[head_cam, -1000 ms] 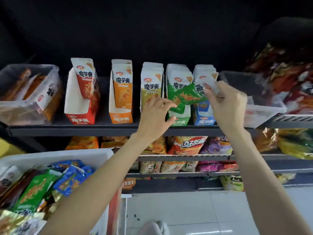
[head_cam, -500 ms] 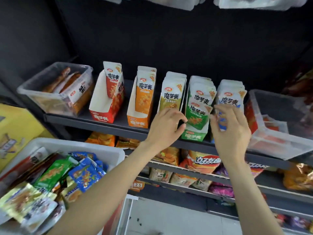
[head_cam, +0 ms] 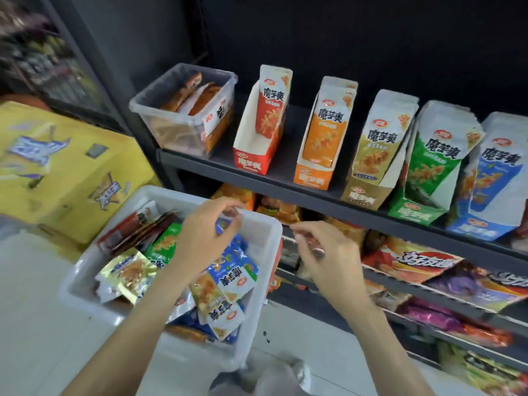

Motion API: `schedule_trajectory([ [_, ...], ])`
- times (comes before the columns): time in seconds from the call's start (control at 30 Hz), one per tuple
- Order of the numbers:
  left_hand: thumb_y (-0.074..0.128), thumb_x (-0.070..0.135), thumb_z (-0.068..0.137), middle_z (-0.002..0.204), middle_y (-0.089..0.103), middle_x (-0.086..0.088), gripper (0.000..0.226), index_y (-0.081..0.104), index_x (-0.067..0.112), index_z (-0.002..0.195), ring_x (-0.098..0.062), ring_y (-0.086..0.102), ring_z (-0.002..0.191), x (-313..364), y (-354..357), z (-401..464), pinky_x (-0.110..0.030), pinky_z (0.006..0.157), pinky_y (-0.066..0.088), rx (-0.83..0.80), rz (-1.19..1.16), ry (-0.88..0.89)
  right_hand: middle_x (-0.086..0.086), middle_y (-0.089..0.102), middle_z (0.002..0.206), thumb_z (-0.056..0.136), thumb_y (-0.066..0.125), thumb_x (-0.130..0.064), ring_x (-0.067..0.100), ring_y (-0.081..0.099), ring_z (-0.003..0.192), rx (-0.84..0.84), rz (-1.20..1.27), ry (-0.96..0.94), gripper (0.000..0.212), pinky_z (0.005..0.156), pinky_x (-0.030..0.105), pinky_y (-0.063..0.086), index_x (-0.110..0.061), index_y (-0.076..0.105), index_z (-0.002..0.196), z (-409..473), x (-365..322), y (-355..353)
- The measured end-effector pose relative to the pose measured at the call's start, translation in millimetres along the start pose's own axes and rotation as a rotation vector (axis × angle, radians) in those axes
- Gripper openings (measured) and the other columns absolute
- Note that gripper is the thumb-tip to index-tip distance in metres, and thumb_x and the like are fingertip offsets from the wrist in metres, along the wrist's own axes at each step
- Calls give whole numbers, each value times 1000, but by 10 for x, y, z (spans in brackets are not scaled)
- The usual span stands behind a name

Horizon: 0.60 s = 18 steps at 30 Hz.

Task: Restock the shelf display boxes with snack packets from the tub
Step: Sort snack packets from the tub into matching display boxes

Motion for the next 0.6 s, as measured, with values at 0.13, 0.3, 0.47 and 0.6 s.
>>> schedule_trajectory([
  [0.13, 76, 23, 77, 102, 66, 0, 37, 64, 21, 111, -26, 60, 97, -789, -196, -325, -32, 83, 44, -119, 309, -91, -6, 66, 106, 88, 56, -18, 16, 62, 97, -299, -61, 66, 21, 81, 37, 52, -21, 67, 106, 86, -159, 861],
  [0.3, 71, 39, 77, 125, 56, -6, 59, 54, 17, 129, -28, 49, 117, -1334, -41, -422, -36, 100, 38, -409, 477, -110, 6, 47, 136, 92, 57, -35, 28, 43, 124, -758, -286, 203, 54, 97, 36, 40, -18, 40, 140, 48, -15, 1843],
  [0.47, 61, 49, 83, 137, 43, 1, 66, 38, 27, 140, -23, 37, 127, -1552, 81, -354, -35, 104, 33, -563, 583, -67, 14, 32, 142, 84, 65, -42, 36, 35, 128, -922, -436, 315, 81, 98, 43, 42, -19, 20, 148, -49, 25, 2341],
  [0.6, 59, 48, 85, 137, 42, -1, 65, 40, 21, 141, -24, 36, 127, -1512, 142, -298, -37, 105, 33, -544, 480, 67, 16, 31, 136, 82, 67, -42, 39, 39, 117, -860, -427, 365, 84, 99, 45, 41, -35, 17, 148, -50, 29, 2416],
])
Point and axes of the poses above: each hand's wrist, its own z-axis towards the middle knuckle, its own y-axis out of the palm, x = y × z, the point moved 6 cm from there along z, towards the middle knuckle
